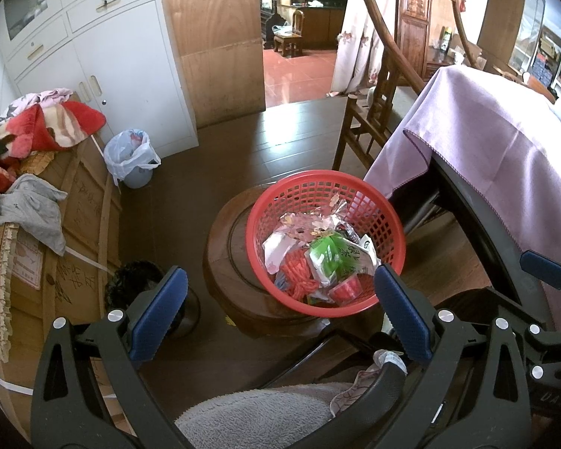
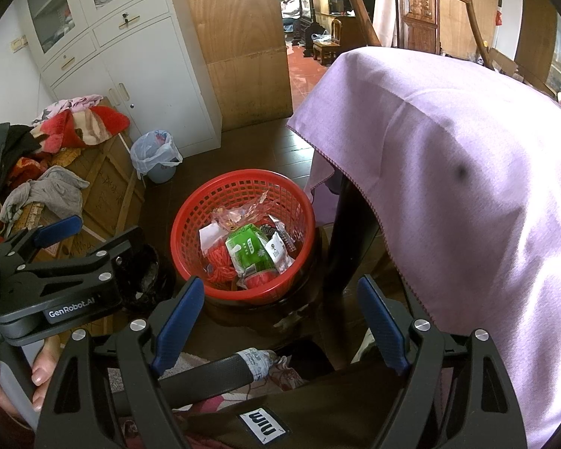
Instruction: Collect trash
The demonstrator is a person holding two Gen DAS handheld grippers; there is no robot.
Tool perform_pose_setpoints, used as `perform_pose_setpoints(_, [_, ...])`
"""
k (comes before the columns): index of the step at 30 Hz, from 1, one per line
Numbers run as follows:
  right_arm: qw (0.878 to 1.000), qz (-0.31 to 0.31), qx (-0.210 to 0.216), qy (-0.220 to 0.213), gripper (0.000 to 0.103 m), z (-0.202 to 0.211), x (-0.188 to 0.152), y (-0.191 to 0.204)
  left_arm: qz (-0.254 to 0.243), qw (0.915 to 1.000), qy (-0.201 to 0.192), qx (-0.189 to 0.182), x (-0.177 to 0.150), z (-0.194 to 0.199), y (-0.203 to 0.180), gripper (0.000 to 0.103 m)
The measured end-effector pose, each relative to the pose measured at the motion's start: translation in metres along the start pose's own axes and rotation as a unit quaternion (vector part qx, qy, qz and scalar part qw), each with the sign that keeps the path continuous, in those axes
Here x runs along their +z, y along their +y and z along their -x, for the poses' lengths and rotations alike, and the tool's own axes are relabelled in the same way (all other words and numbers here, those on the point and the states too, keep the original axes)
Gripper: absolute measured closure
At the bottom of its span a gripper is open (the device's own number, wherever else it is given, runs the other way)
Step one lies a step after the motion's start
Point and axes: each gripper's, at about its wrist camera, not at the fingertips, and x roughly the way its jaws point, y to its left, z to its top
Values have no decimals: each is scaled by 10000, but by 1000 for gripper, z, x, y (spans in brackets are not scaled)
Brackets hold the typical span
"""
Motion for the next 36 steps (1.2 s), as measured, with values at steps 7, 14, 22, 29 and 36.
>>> perform_pose_setpoints(7, [10000,10,6,2,21,0,0,0,2,10000,9,-5,-1,0,0,7])
perform_pose_setpoints(14, [10000,1,5,3,21,0,0,0,0,10000,12,-7,0,0,0,7])
perform_pose_setpoints(22, [10000,-2,4,4,21,0,0,0,0,10000,17,-9,0,0,0,7])
perform_pose_setpoints(29, [10000,-4,5,4,21,0,0,0,-1,10000,20,-9,1,-1,1,7])
perform_pose_setpoints(36, [10000,-6,16,8,21,1,0,0,2,10000,27,-14,1,-1,1,7])
